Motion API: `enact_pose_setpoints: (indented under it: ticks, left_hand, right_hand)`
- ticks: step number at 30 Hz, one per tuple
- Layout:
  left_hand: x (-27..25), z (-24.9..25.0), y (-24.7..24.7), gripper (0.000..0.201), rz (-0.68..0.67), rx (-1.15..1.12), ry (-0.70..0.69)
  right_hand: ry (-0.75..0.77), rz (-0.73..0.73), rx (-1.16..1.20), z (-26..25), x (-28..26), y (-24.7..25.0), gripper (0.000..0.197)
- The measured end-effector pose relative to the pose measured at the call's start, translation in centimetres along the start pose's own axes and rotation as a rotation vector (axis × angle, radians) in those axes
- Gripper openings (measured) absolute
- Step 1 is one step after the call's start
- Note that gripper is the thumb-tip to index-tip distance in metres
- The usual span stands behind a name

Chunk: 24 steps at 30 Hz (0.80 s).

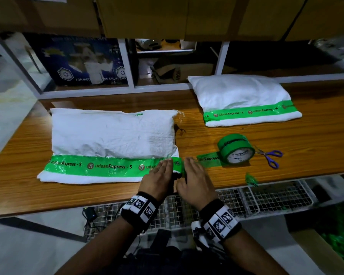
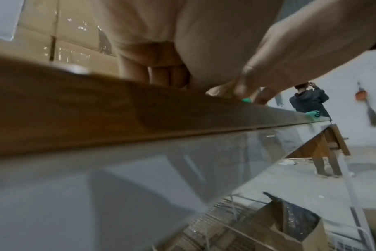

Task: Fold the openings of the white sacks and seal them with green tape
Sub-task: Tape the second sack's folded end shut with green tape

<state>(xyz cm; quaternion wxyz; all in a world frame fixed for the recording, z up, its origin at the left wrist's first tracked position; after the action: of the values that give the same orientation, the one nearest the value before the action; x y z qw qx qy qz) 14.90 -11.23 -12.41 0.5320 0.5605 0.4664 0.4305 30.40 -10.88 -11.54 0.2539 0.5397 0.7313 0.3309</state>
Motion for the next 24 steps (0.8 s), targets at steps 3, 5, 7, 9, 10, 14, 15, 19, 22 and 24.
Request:
enact_pose_setpoints:
  ticks: [3, 5, 7, 9, 10, 14, 15, 19, 22, 24]
  left_hand:
    - [0.0, 0.2, 0.0, 0.072, -0.046, -0.093, 0.01]
    - [0.0, 0.3, 0.4, 0.07, -0.046, -0.113, 0.031]
    - [-0.1, 0.5, 0.5, 0.069, -0.058, -0.142, 0.041]
    - [-0.3, 0.6, 0.4, 0.07, -0.064, -0.165, 0.036]
    - [-0.4, 0.5, 0.3, 0.068, -0.056, -0.189, 0.039]
    - [-1.0, -0.2, 0.6, 0.058, -0.007, -0.307, 0.135]
    - [-1.1, -0.3, 0.7, 0.058, 0.002, -0.306, 0.133]
    - [-1.5, -0.2, 0.5, 0.059, 0.03, -0.334, 0.072]
    - [-2.0, 0.5, 0.0, 0.057, 0.044, -0.36, 0.012]
    - [-2.6, 1.0, -0.4, 0.057, 0.07, -0.346, -0.013]
  right_hand:
    - [-0.024, 0.067, -0.058, -0.6, 1.0, -1.6, 0.068]
    - [-0.037, 0.11, -0.1, -0.9, 1.3, -2.2, 0.061]
    - [-0.046, 0.115, -0.128, -1.2, 1.3, -2.8, 0.059]
    - [-0.061, 0.139, -0.146, -1.4, 1.2, -3.1, 0.058]
    - [-0.066, 0.168, -0.147, -1.4, 1.1, -3.1, 0.058]
    - [-0.017, 0.313, -0.111, -1.5, 1.2, -3.6, 0.064]
    - [-0.002, 0.341, -0.098, -1.6, 1.2, -3.7, 0.064]
    - [-0.043, 0.389, 0.029, -2.2, 0.6, -3.3, 0.058]
    - [-0.211, 0.257, 0.431, -2.1, 0.6, -2.2, 0.052]
    - [-0.318, 0.105, 0.952, -2.5, 0.7, -1.1, 0.055]
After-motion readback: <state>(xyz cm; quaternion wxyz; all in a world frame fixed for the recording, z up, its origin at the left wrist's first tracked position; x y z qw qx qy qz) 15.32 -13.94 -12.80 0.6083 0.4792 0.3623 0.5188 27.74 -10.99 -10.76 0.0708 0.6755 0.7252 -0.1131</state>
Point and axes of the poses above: each hand's wrist, its own x-axis towards the middle knuckle, its own y-axis out of the back of the hand, z = x × y, the point moved 1 cm from there along x, towards the middle knuckle, and after that the axes turned 14 degrees about x, right-handed, at the moved point
